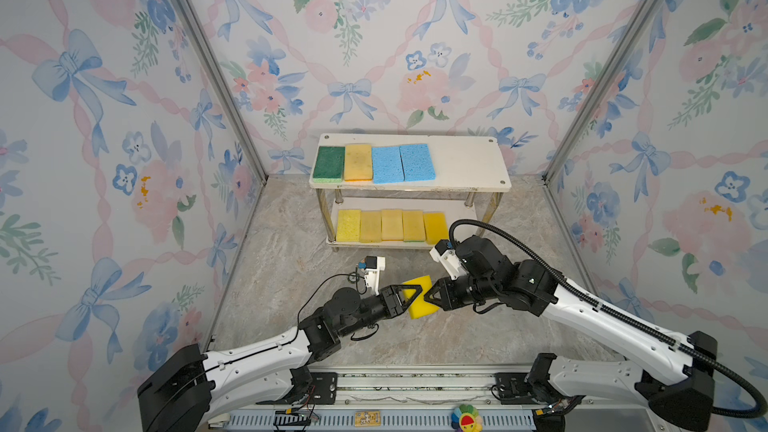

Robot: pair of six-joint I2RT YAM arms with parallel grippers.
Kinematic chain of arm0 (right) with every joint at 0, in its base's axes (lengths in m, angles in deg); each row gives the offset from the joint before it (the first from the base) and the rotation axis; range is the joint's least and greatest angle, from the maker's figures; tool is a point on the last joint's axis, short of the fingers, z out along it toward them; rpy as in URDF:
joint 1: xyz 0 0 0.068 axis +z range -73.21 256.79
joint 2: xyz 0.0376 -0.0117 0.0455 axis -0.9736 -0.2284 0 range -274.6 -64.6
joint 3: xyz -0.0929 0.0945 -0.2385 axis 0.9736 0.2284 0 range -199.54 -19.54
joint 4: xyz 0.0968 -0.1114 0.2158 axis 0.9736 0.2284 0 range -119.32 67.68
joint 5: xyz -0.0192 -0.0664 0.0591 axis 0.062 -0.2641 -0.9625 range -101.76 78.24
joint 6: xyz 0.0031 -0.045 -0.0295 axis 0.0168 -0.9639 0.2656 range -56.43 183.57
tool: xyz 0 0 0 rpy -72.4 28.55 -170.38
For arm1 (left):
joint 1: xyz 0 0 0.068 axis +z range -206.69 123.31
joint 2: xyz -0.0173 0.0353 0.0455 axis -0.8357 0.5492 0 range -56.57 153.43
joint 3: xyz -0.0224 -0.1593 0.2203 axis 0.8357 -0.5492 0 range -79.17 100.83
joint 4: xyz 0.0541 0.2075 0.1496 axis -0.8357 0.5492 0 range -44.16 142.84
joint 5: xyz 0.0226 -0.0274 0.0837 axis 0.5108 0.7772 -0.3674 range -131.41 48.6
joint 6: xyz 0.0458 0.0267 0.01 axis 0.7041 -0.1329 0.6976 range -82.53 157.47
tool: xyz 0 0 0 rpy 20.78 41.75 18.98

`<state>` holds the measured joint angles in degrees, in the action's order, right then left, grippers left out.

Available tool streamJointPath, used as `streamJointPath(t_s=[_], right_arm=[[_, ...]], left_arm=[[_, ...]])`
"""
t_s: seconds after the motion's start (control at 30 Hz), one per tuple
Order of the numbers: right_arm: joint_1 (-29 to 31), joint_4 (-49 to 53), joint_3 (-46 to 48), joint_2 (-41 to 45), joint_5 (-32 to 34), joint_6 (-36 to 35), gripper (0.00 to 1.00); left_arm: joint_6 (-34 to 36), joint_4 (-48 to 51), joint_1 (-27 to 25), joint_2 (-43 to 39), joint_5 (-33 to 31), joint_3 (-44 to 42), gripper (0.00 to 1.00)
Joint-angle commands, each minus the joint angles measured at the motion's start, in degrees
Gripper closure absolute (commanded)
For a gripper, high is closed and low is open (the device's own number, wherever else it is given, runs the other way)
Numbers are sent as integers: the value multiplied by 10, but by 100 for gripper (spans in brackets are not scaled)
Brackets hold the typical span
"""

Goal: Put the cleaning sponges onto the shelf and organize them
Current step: 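Bring the yellow sponge toward the left gripper while the left gripper approaches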

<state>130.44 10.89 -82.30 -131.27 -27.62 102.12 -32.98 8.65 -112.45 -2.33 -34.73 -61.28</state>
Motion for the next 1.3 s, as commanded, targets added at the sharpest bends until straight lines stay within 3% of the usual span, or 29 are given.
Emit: streamJointPath(t_s=[0.0,0.1,0.2,0.33,0.47,0.77,1.27], right_arm=[[7,15,-20,-2,6,-5,83],[8,15,-21,1,7,-4,77],[8,18,-23,6,14,-3,59],[6,30,-26,21,39,-1,36],[-9,25,-4,56,51,21,25],[-25,-49,66,110,-24,83,27],[-8,-113,91,91,-33,108,50]], left_arm=[[4,-5,4,-8,5,-3,77],[4,-5,5,-9,6,-3,85],[5,-5,6,-7,9,-2,91],[4,-5,8,-12,9,-3,93],[-1,-5,17,-23,8,-10,93],[-10,-5,41,-49,22,-18,93],[-17,-4,47,-71,25,-28,93]])
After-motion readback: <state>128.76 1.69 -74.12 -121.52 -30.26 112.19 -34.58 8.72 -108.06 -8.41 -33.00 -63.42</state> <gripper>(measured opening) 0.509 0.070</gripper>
